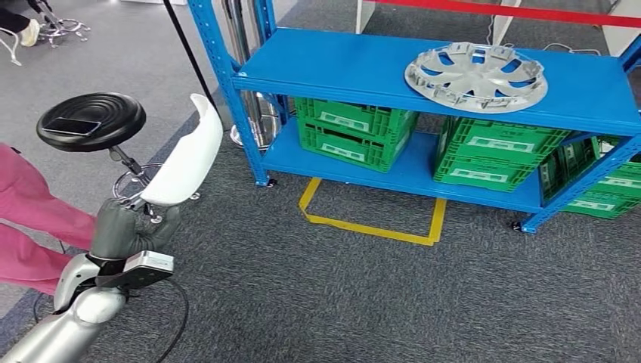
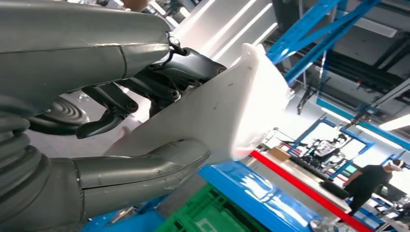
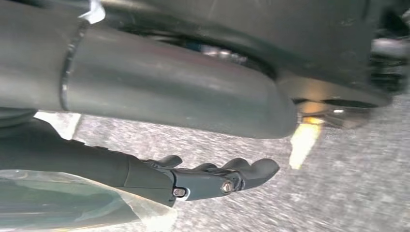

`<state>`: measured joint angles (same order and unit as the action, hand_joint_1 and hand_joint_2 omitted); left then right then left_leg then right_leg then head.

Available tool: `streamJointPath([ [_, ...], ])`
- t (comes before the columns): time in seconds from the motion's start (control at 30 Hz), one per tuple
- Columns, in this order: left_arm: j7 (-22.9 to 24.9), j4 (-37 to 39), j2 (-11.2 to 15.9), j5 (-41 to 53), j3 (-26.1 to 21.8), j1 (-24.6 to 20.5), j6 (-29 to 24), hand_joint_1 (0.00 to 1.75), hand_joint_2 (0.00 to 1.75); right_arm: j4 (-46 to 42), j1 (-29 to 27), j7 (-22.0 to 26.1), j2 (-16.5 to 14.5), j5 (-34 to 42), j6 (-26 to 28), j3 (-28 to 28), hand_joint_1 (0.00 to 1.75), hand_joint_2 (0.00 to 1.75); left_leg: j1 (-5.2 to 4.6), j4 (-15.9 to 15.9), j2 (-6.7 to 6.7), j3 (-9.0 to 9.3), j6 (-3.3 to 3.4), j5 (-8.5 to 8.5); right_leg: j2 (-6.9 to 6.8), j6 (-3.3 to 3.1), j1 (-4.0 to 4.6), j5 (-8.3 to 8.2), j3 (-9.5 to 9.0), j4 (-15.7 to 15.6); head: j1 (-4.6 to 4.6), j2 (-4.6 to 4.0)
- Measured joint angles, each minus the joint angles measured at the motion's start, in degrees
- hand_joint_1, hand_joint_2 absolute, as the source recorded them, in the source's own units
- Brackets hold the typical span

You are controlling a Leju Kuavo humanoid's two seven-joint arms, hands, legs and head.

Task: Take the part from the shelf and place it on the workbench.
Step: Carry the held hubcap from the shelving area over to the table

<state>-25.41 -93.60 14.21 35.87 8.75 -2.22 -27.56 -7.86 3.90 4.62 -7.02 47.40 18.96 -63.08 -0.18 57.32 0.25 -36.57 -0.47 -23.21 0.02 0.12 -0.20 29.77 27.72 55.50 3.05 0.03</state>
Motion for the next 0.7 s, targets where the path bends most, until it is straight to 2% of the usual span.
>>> streamJointPath([
  [0.03,0.0,0.01,0.05,-0.02,0.0,0.0,0.02,1.75,1.75,0.01,-0.06,-0.04,-0.01,0.01,-0.01,0.03,0.0,0.0,0.06,1.67,-0.06,-0.62,-0.34,-1.93,-0.11,-0.41,-0.18,-0.39,0.44,-0.16,0.19,0.01],
  [0.07,-0.01,0.01,0.07,-0.04,0.0,-0.01,0.05,1.75,1.75,0.02,-0.08,-0.08,-0.01,0.02,-0.02,0.05,0.0,0.0,0.21,4.6,-0.09,-1.45,-0.67,-4.76,-0.22,-0.72,-0.24,-0.69,0.95,-0.19,0.38,0.01],
  [0.1,-0.01,0.01,0.09,-0.05,0.01,-0.02,0.12,1.75,1.75,0.03,-0.09,-0.11,0.01,0.03,-0.03,0.07,0.0,0.0,0.32,8.53,-0.08,-2.3,-0.94,-7.69,-0.31,-0.99,-0.19,-1.05,1.58,0.03,0.63,0.01],
  [0.13,-0.01,0.01,0.09,-0.06,0.02,-0.02,0.2,1.75,1.75,0.03,-0.06,-0.11,0.01,0.03,-0.03,0.09,0.0,0.0,0.41,12.62,-0.08,-2.95,-1.12,-9.83,-0.41,-1.13,-0.11,-1.38,2.22,0.29,0.7,0.0],
  [0.17,-0.01,0.01,0.08,-0.05,0.04,-0.01,0.27,1.75,1.75,0.03,-0.02,-0.07,0.01,0.03,-0.03,0.1,0.0,0.0,0.44,15.7,-0.08,-3.16,-1.17,-10.56,-0.5,-1.18,0.0,-1.73,2.91,0.59,0.69,-0.01],
  [0.2,-0.01,0.01,0.09,-0.05,0.05,-0.01,0.34,1.75,1.75,0.03,0.01,-0.02,0.01,0.03,-0.03,0.11,0.0,0.0,0.43,17.16,-0.08,-2.65,-1.12,-9.78,-0.56,-1.22,0.1,-2.1,3.68,0.97,0.71,-0.01],
  [0.23,-0.01,0.0,0.09,-0.05,0.06,-0.02,0.39,1.75,1.75,0.03,0.02,0.04,0.01,0.04,-0.03,0.13,0.0,0.0,0.41,16.59,-0.09,-1.31,-0.95,-8.0,-0.6,-1.23,0.2,-2.45,4.5,1.37,0.69,0.0],
  [0.27,-0.01,-0.01,0.1,-0.04,0.06,-0.03,0.42,1.75,1.75,0.02,0.02,0.1,0.01,0.07,-0.03,0.14,0.0,0.0,0.35,14.15,-0.09,0.87,-0.67,-6.19,-0.6,-1.2,0.29,-2.8,5.28,1.76,0.7,0.0],
  [0.3,-0.01,-0.02,0.12,-0.03,0.06,-0.07,0.45,1.75,1.75,0.02,0.01,0.15,0.0,0.09,-0.03,0.16,0.0,0.0,0.24,10.28,-0.09,3.69,-0.26,-5.48,-0.59,-1.08,0.39,-3.14,5.94,2.1,0.7,0.0],
  [0.37,-0.02,-0.14,0.15,0.01,0.06,-0.19,0.5,1.75,1.75,0.01,0.02,0.22,-0.01,0.15,-0.03,0.21,0.0,0.0,-0.05,2.33,-0.1,8.82,0.42,-6.58,-0.55,-0.61,0.53,-3.87,6.71,2.51,0.67,0.0],
  [0.4,-0.04,-0.21,0.17,0.01,0.06,-0.28,0.53,1.75,1.75,0.01,0.02,0.25,-0.01,0.15,-0.03,0.23,0.0,0.0,-0.22,0.01,-0.11,10.1,0.66,-7.44,-0.56,-0.26,0.52,-4.34,6.96,2.56,0.66,0.0],
  [0.47,-0.08,-0.29,0.18,0.02,0.08,-0.35,0.58,1.75,1.75,0.02,-0.02,0.28,0.02,0.19,-0.04,0.3,0.0,0.0,-0.26,-1.3,-0.04,10.03,1.02,-7.1,-0.56,0.49,0.43,-5.07,7.45,2.53,0.67,-0.01],
  [0.5,-0.09,-0.31,0.18,0.02,0.11,-0.38,0.62,1.75,1.75,0.03,-0.06,0.28,0.02,0.21,-0.06,0.33,0.0,0.0,-0.16,-1.42,0.04,9.43,1.36,-6.46,-0.47,0.83,0.39,-4.39,7.89,2.9,0.64,0.0],
  [0.53,-0.09,-0.33,0.16,0.02,0.15,-0.39,0.65,1.75,1.75,0.04,-0.09,0.28,0.03,0.26,-0.09,0.36,0.0,0.0,-0.02,-1.58,0.13,8.72,1.71,-5.74,-0.37,1.12,0.38,-2.66,8.55,4.06,0.53,0.01],
  [0.57,-0.09,-0.39,0.16,0.02,0.17,-0.42,0.68,1.75,1.75,0.05,-0.08,0.29,0.04,0.31,-0.13,0.38,0.0,0.0,0.11,-1.66,0.22,7.94,2.01,-5.05,-0.28,1.35,0.32,0.05,9.39,6.35,0.4,0.01],
  [0.6,-0.09,-0.49,0.17,-0.04,0.19,-0.45,0.69,1.75,1.75,0.05,-0.05,0.31,0.04,0.36,-0.17,0.41,0.0,0.0,0.07,-1.62,0.23,7.02,2.21,-4.43,-0.23,1.56,0.27,3.0,10.34,9.73,0.28,0.01],
  [0.63,-0.1,-0.62,0.17,-0.13,0.19,-0.44,0.7,1.75,1.75,0.05,-0.01,0.34,0.04,0.42,-0.2,0.44,0.0,0.0,0.04,-1.58,0.23,6.15,2.28,-3.81,-0.22,1.71,0.21,5.13,11.16,13.55,0.19,0.0],
  [0.67,-0.12,-0.74,0.17,-0.22,0.2,-0.44,0.71,1.75,1.75,0.05,0.03,0.38,0.05,0.45,-0.22,0.46,0.0,0.0,0.01,-1.54,0.23,5.29,2.27,-3.19,-0.22,1.83,0.19,5.79,11.64,16.99,0.18,-0.01],
  [0.7,-0.14,-0.82,0.17,-0.32,0.21,-0.44,0.73,1.75,1.75,0.05,0.05,0.42,0.05,0.48,-0.23,0.49,0.0,0.0,-0.03,-1.51,0.24,4.45,2.23,-2.56,-0.22,1.88,0.19,4.79,11.62,19.18,0.19,-0.01],
])
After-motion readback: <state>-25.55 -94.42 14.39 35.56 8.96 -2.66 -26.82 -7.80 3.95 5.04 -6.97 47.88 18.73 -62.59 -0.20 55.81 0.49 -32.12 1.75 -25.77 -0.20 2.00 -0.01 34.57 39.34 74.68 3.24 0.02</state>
